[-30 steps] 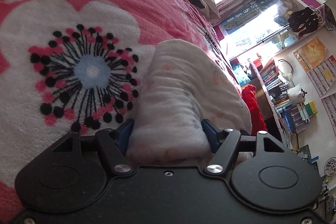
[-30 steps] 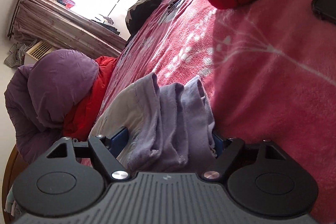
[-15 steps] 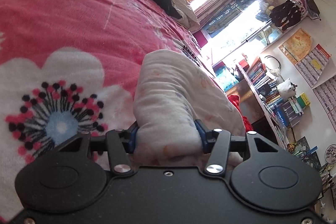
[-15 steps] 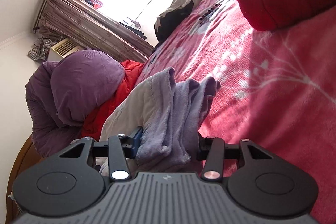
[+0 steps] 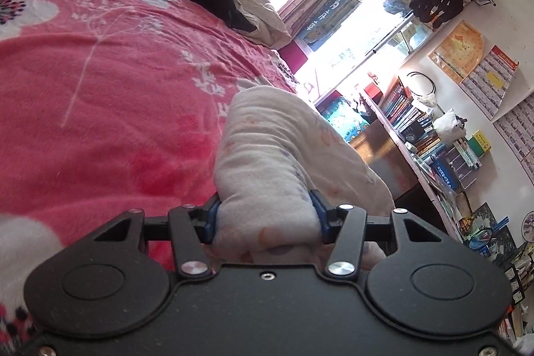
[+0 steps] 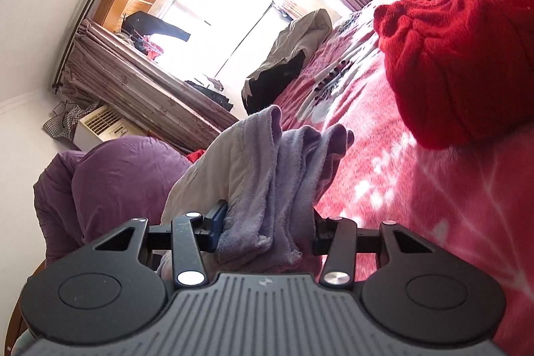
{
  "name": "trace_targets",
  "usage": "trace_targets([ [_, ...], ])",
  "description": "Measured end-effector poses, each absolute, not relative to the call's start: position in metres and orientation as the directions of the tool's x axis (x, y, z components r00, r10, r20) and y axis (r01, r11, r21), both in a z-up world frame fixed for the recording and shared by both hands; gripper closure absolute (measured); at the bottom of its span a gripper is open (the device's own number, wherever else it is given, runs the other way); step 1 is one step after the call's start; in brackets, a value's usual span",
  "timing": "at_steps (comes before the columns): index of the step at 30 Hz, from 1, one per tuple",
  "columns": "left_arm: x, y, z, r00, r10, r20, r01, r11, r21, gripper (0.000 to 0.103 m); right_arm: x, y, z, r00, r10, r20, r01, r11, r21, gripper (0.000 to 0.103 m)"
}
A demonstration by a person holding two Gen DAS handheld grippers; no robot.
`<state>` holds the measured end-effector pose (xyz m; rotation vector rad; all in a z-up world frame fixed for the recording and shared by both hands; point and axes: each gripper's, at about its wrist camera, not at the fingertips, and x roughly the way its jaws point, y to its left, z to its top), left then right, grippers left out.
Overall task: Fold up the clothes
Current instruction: 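Lift the folded bundle with both tools and carry it toward the red knit item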
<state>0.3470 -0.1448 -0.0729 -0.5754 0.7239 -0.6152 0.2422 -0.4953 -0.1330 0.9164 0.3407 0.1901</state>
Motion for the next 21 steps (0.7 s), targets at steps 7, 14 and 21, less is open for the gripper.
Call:
trace_targets([
  [7, 0.410, -0.174, -0.085, 0.590, -0.707, -0.390, 0.296, 0.639, -0.710, 0.052, 0.290, -0.518, -0.130, 0.954, 0.234, -0.189, 0.007, 0.612, 0.791, 0.056],
  [14, 0.456, -0.201, -0.091, 0.601, -0.718, -0.352, 0.304, 0.612, -0.730, 0.054, 0.330, -0.534, -0.126, 0.977, 0.160, -0.141, 0.015, 0.611, 0.792, 0.056],
  [21, 0.507, -0.245, -0.069, 0.590, -0.758, -0.279, 0.411, 0.579, -0.704, 0.054, 0.352, -0.554, -0.124, 0.993, 0.061, -0.100, 0.047, 0.575, 0.817, 0.055],
])
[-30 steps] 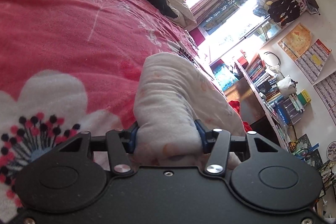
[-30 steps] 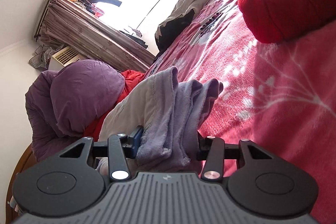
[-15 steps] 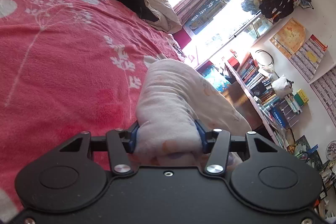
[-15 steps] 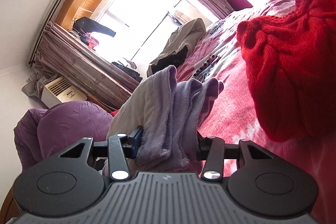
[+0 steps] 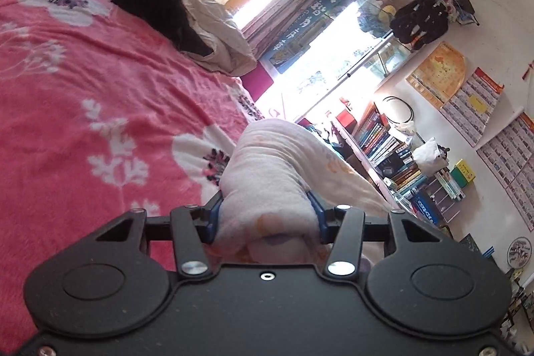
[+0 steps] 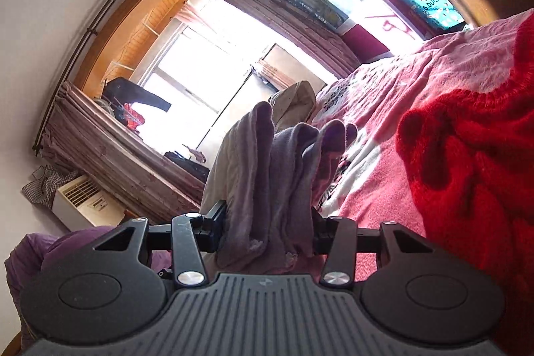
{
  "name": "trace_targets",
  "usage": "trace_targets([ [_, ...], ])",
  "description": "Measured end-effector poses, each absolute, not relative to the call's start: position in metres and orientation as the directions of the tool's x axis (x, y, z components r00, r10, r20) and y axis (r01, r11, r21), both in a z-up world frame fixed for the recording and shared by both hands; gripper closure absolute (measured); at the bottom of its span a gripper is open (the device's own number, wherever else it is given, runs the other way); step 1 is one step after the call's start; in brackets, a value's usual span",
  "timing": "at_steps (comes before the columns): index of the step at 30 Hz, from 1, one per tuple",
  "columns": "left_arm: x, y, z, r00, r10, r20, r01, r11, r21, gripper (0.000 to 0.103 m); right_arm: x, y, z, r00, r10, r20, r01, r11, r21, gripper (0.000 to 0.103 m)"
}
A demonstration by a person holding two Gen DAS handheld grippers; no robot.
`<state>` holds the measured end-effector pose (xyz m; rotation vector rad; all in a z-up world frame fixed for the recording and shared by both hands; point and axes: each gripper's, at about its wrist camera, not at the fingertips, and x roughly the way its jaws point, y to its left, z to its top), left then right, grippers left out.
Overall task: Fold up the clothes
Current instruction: 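Lift the folded bundle with both tools and carry it toward the red knit item, then lower the bundle onto the bed beside the red knit item and open both tools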
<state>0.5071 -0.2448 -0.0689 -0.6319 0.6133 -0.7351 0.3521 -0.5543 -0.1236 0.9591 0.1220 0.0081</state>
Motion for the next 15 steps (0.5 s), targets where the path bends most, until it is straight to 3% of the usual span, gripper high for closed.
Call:
trace_targets([
  [7, 0.562, -0.289, -0.066, 0.627, -0.734, -0.260, 0.496, 0.634, -0.593, 0.055, 0.382, -0.581, -0.144, 0.990, 0.041, -0.138, 0.093, 0.544, 0.834, 0.050],
  [9, 0.574, -0.299, -0.083, 0.643, -0.686, -0.341, 0.464, 0.703, -0.540, 0.055, 0.393, -0.580, -0.148, 0.983, 0.056, -0.175, 0.113, 0.567, 0.816, 0.049],
  [11, 0.576, -0.309, -0.102, 0.631, -0.611, -0.478, 0.447, 0.790, -0.421, 0.049, 0.403, -0.573, -0.148, 0.971, 0.060, -0.231, 0.146, 0.618, 0.773, 0.045],
  [12, 0.573, -0.312, -0.111, 0.625, -0.577, -0.525, 0.448, 0.817, -0.363, 0.048, 0.408, -0.568, -0.147, 0.959, 0.066, -0.274, 0.167, 0.649, 0.742, 0.036],
  [13, 0.567, -0.304, -0.110, 0.634, -0.595, -0.494, 0.456, 0.803, -0.382, 0.045, 0.413, -0.563, -0.147, 0.948, 0.077, -0.310, 0.178, 0.679, 0.712, 0.029],
  [15, 0.561, -0.282, -0.102, 0.624, -0.633, -0.458, 0.421, 0.766, -0.485, 0.041, 0.418, -0.548, -0.141, 0.933, 0.061, -0.353, 0.191, 0.748, 0.635, 0.028],
])
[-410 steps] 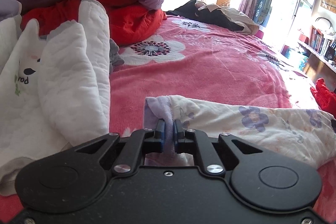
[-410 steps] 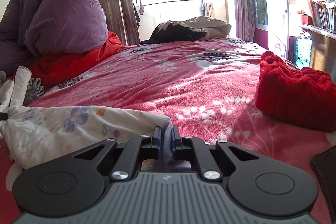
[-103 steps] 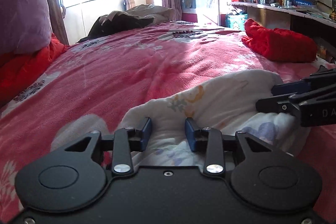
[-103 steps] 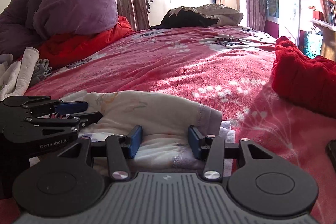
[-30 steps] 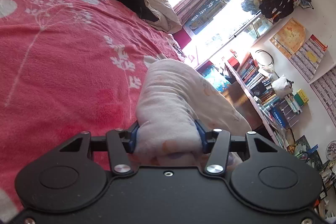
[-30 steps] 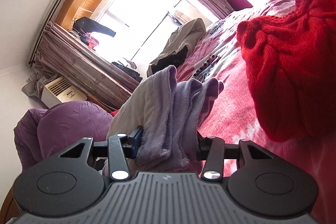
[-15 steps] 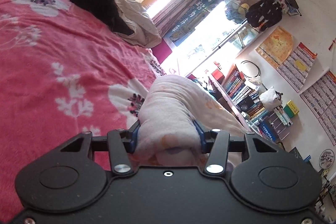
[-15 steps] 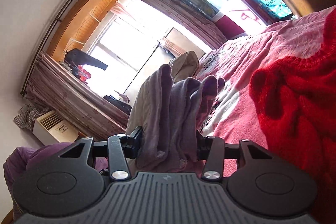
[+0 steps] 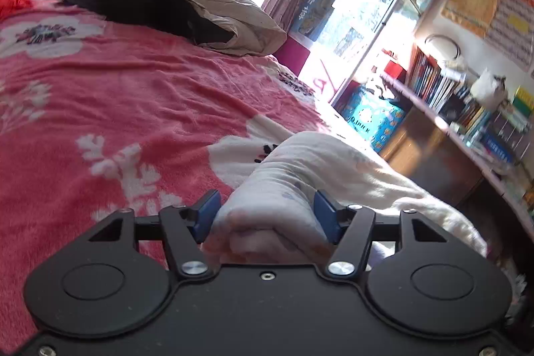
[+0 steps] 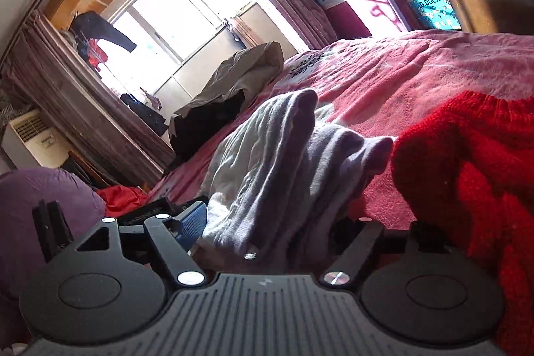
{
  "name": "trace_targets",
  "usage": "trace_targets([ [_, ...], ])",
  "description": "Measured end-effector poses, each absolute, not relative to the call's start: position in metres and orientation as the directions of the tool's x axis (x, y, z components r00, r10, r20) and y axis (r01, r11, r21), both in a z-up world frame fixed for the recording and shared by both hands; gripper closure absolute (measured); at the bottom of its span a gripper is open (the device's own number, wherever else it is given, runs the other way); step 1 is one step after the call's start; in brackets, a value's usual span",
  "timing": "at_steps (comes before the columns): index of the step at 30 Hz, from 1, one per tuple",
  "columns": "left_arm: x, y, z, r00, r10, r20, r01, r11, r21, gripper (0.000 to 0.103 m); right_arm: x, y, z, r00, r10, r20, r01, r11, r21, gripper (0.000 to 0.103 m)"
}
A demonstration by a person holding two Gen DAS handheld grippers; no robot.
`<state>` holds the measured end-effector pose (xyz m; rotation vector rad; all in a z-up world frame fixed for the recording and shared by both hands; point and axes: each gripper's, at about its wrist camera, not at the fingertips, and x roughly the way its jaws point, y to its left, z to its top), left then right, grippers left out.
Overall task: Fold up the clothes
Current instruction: 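Lower the bundle onto the bed beside the red knit item and open both tools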
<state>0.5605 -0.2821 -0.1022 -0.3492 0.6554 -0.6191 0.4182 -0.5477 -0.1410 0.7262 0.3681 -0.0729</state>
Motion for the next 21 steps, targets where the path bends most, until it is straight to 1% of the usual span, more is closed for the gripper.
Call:
trace_targets([
  [1, 0.552, -0.269, -0.095, 0.636, -0.637, -0.436, 0.405, 0.756, -0.514, 0.041, 0.417, -0.544, -0.138, 0.932, 0.049, -0.358, 0.200, 0.756, 0.624, 0.027],
  [3, 0.532, -0.250, -0.083, 0.654, -0.637, -0.407, 0.409, 0.751, -0.518, 0.041, 0.410, -0.540, -0.132, 0.933, 0.057, -0.355, 0.198, 0.742, 0.640, 0.024],
  [5, 0.507, -0.234, -0.073, 0.658, -0.634, -0.407, 0.418, 0.756, -0.503, 0.041, 0.400, -0.533, -0.121, 0.931, 0.053, -0.362, 0.204, 0.746, 0.634, 0.022],
  [7, 0.481, -0.215, -0.067, 0.651, -0.645, -0.401, 0.413, 0.744, -0.526, 0.041, 0.386, -0.530, -0.112, 0.931, 0.030, -0.365, 0.224, 0.741, 0.633, 0.018],
  [10, 0.438, -0.184, -0.062, 0.628, -0.667, -0.401, 0.394, 0.717, -0.575, 0.041, 0.357, -0.529, -0.102, 0.931, 0.023, -0.364, 0.254, 0.676, 0.692, 0.017],
  [13, 0.384, -0.151, -0.062, 0.613, -0.687, -0.392, 0.373, 0.688, -0.623, 0.041, 0.324, -0.517, -0.085, 0.943, 0.057, -0.328, 0.223, 0.625, 0.748, 0.014],
  [14, 0.363, -0.139, -0.063, 0.604, -0.696, -0.389, 0.368, 0.676, -0.638, 0.041, 0.306, -0.511, -0.083, 0.948, 0.040, -0.315, 0.228, 0.605, 0.762, 0.012],
  [15, 0.344, -0.128, -0.065, 0.603, -0.699, -0.386, 0.360, 0.669, -0.650, 0.040, 0.290, -0.507, -0.084, 0.947, 0.024, -0.320, 0.248, 0.581, 0.775, 0.007],
  [19, 0.267, -0.082, -0.082, 0.572, -0.705, -0.419, 0.308, 0.658, -0.687, 0.040, 0.227, -0.511, -0.111, 0.934, -0.025, -0.356, 0.334, 0.413, 0.847, 0.007],
  [21, 0.232, -0.059, -0.090, 0.571, -0.695, -0.437, 0.268, 0.661, -0.701, 0.040, 0.205, -0.524, -0.125, 0.928, -0.079, -0.365, 0.370, 0.326, 0.870, 0.007],
])
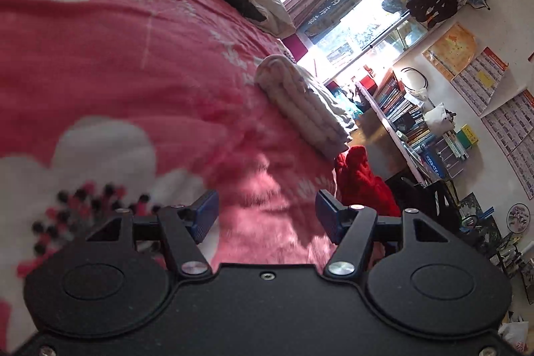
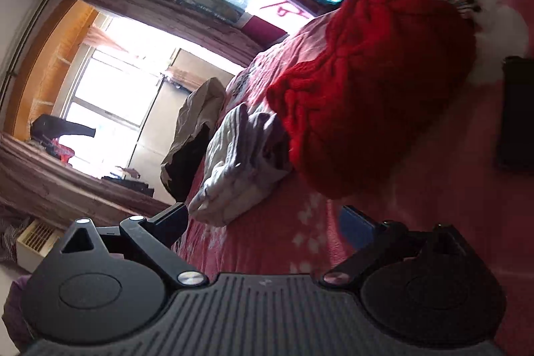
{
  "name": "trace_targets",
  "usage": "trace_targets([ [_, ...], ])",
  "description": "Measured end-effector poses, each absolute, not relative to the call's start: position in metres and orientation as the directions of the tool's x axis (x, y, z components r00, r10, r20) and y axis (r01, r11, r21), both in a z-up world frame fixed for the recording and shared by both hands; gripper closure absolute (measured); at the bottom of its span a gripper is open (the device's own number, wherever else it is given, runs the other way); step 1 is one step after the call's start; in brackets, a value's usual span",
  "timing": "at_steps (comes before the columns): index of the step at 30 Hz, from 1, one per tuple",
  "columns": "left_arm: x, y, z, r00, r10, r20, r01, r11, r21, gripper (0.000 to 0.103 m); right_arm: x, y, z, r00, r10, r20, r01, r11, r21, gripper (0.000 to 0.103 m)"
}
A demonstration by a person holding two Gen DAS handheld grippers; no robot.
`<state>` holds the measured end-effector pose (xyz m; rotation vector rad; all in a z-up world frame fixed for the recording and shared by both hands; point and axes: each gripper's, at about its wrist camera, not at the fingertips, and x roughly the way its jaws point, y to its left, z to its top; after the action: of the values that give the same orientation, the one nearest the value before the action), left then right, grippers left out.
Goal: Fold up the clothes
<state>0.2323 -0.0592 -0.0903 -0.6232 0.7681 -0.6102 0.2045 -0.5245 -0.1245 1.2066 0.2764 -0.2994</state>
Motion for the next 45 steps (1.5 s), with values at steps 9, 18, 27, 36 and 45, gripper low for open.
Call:
trace_targets([
  [9, 0.172, 0.006, -0.115, 0.609, -0.652, -0.451, 0.187, 0.671, -0.717, 0.040, 0.201, -0.571, -0.161, 0.866, -0.231, -0.443, 0.487, 0.188, 0.853, 0.005],
  [18, 0.182, 0.033, -0.137, 0.619, -0.677, -0.398, 0.154, 0.602, -0.784, 0.040, 0.252, -0.588, -0.182, 0.871, -0.247, -0.426, 0.478, 0.217, 0.851, 0.038],
  [27, 0.191, 0.041, -0.145, 0.607, -0.701, -0.374, 0.140, 0.557, -0.818, 0.040, 0.305, -0.646, -0.165, 0.862, -0.155, -0.483, 0.508, 0.257, 0.822, 0.036],
  [36, 0.173, 0.018, -0.140, 0.569, -0.639, -0.518, 0.127, 0.691, -0.712, 0.028, 0.215, -0.535, -0.151, 0.849, -0.026, -0.528, 0.476, 0.475, 0.741, 0.008],
  [45, 0.127, -0.015, -0.117, 0.568, -0.440, -0.696, 0.079, 0.870, -0.486, 0.007, 0.154, -0.389, -0.132, 0.749, 0.148, -0.646, 0.291, 0.802, 0.521, 0.000],
])
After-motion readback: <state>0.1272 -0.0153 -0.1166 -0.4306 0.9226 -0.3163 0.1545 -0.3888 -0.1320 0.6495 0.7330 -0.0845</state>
